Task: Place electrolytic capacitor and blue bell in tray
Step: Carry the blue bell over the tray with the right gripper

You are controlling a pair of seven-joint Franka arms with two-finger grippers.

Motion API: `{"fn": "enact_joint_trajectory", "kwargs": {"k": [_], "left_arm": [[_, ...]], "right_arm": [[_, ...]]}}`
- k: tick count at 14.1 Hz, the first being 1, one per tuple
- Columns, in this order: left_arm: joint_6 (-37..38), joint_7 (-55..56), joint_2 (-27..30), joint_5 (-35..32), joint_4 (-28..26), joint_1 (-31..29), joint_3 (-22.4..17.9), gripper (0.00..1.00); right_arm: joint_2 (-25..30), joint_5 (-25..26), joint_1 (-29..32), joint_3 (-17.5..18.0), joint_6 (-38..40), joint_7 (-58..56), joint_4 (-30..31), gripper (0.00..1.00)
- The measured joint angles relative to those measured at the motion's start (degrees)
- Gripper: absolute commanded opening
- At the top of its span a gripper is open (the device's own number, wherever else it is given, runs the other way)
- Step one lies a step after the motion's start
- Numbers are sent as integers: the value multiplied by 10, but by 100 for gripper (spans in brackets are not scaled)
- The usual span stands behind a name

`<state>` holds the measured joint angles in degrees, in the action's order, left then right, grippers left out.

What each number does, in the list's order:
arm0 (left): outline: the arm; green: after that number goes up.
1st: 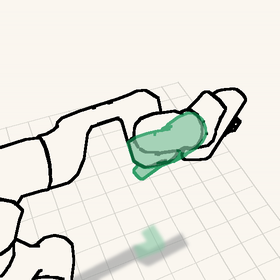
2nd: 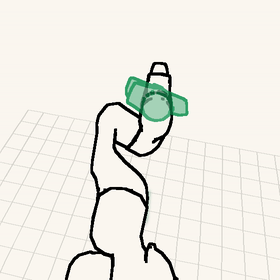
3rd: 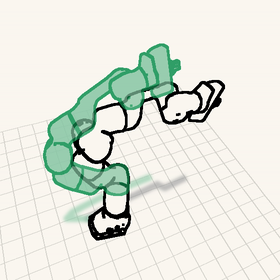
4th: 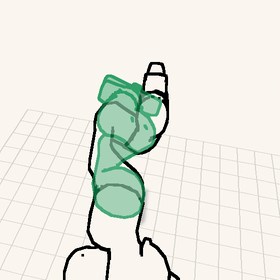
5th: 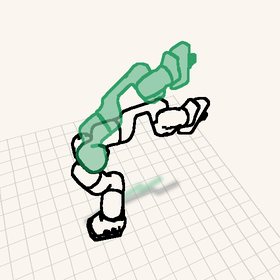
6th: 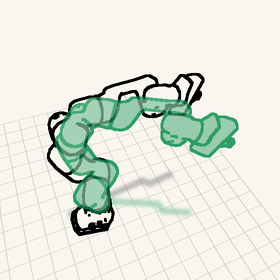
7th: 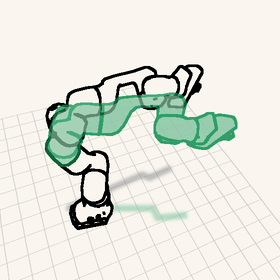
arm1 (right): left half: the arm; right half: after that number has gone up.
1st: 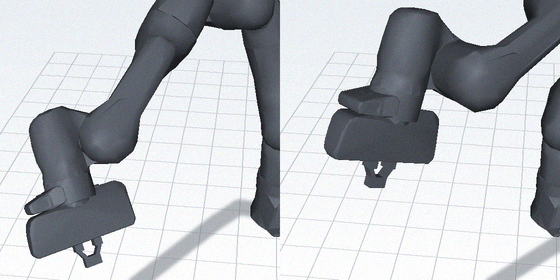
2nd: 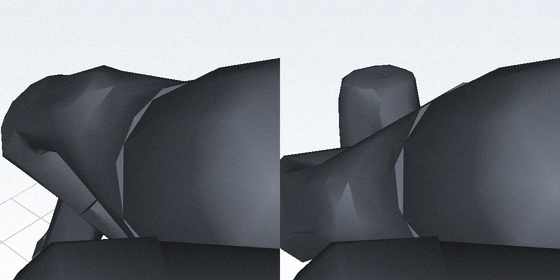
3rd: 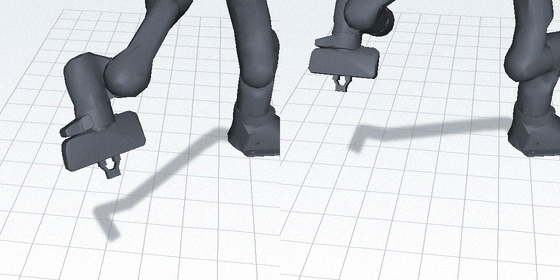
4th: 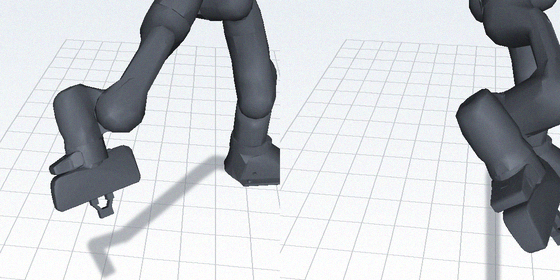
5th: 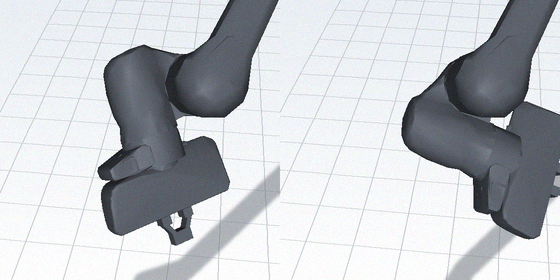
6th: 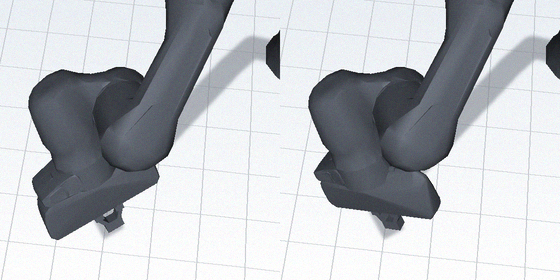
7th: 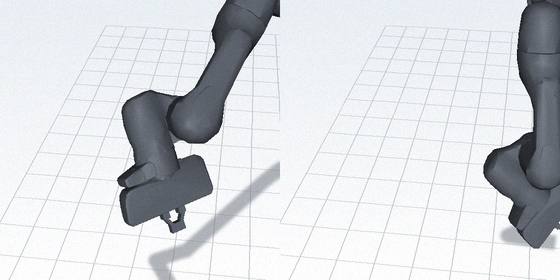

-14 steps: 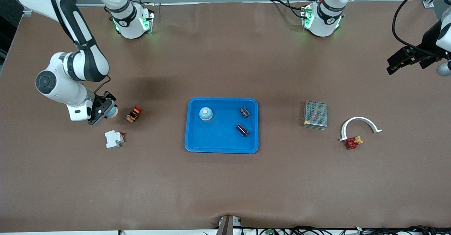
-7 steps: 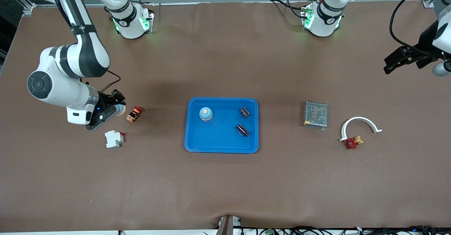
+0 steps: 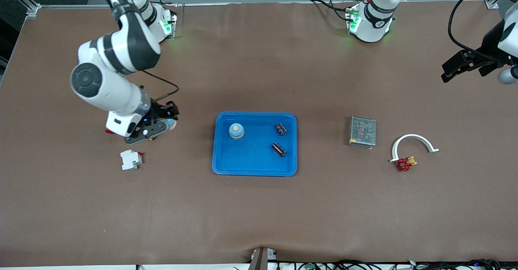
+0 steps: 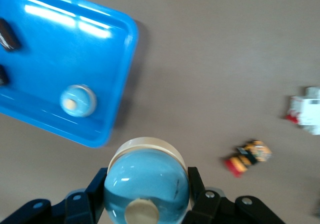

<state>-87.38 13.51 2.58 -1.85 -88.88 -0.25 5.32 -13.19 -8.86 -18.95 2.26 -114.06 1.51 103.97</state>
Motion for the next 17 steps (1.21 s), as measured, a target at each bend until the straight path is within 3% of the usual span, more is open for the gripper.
{"fn": "enact_joint_trajectory", "kwargs": {"k": [9, 17], "left_arm": [[-2, 0, 0, 11, 0, 1, 0, 100], [-2, 0, -1, 11, -2, 3, 2, 100]], "right_arm": [[-128, -2, -100, 0, -75, 198, -106, 35], [-221, 0, -114, -5, -175, 226, -136, 35]]}}
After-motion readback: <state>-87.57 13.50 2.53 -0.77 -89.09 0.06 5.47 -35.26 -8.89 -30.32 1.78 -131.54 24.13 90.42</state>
